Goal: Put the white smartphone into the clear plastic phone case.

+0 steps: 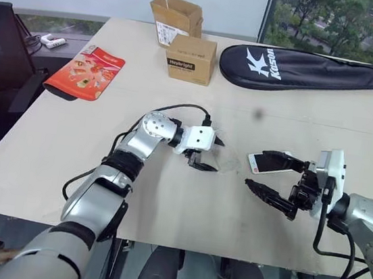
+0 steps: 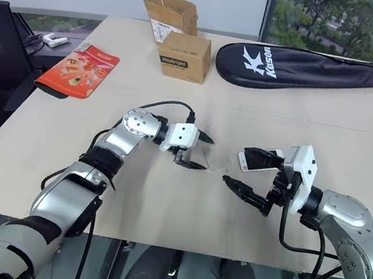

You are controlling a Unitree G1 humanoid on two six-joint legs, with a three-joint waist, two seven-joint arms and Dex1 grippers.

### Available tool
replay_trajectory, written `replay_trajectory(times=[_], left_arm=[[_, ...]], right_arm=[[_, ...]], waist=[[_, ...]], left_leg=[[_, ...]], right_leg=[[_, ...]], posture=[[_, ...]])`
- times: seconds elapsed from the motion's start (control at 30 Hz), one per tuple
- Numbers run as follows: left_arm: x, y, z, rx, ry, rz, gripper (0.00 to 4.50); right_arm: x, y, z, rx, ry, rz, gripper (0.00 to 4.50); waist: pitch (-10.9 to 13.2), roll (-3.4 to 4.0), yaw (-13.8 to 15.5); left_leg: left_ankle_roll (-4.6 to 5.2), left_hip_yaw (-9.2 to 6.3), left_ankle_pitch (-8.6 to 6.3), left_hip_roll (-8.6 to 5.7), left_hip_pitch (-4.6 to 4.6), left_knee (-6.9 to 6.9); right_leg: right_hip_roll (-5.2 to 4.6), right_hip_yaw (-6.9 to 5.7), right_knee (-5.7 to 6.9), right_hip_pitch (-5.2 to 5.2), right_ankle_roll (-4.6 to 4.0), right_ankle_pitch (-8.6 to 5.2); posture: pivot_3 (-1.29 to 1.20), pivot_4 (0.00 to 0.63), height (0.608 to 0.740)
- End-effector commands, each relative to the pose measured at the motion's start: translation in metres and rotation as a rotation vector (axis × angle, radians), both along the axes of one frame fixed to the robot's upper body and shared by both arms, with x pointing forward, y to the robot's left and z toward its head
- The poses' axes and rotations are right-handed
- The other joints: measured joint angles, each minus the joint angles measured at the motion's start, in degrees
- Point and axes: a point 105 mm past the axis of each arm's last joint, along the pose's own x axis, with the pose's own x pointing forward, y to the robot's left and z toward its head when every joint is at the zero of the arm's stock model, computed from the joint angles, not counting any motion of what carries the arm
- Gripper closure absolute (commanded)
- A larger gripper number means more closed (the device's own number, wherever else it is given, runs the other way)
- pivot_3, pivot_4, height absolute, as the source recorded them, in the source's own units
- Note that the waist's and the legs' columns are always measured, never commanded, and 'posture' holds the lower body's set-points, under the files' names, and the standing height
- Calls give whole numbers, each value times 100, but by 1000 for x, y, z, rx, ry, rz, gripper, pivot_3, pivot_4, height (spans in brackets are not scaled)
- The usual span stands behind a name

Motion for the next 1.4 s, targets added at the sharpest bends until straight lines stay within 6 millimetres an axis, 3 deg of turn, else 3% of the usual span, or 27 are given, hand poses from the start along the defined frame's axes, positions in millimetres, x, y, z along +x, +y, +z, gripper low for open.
replay_trajectory(times=[0.03, 0.2, 0.47, 0.73, 1.23, 1.33, 1.4], left_arm=[[1, 0, -13, 86, 48, 14, 2165], [-3, 0, -13, 105, 100, -1, 4454], [-6, -6, -6, 73, 135, 3, 4454], [-24, -30, 21, -13, 203, 27, 4454], [-59, -31, 19, -4, 249, 145, 4454], [-65, -33, 19, -11, 262, 132, 4454], [-63, -35, 21, -35, 264, 158, 4211]], right_arm=[[-4, 3, 11, 12, -58, 8, 0], [-4, 2, 11, 13, -63, 6, 0], [-3, 3, 12, 17, -67, 7, 0], [-4, 0, 9, -3, -61, 9, 0], [1, -52, -8, -266, -59, -21, 0], [2, -56, -7, -274, -63, -22, 0], [2, -56, -7, -273, -65, -19, 0]], waist=[[0, 0, -1], [-1, 2, -46], [-2, 3, -41], [1, 3, -49], [2, 6, -48], [2, 6, -51], [3, 6, -50]], left_leg=[[0, -1, 0, 0, 3, 1], [1, -1, 0, 2, 9, 4], [1, -2, 0, 6, 7, 4], [1, -3, 0, 6, -13, 4], [1, 1, 0, 9, -10, 0], [1, 4, 0, 9, -10, 0], [1, 3, 0, 10, -9, 0]], right_leg=[[1, 1, -1, 4, 0, 0], [5, 6, 0, 7, -1, 0], [10, 6, 0, 6, 0, -1], [10, 6, -1, -12, 0, -1], [12, 10, 1, -17, 0, -2], [12, 13, 0, -17, 0, -2], [12, 13, 0, -17, 0, -2]], posture=[[0, 150, 740], [0, 150, 740], [0, 150, 740], [0, 150, 740], [0, 150, 740], [0, 150, 740], [0, 150, 740]])
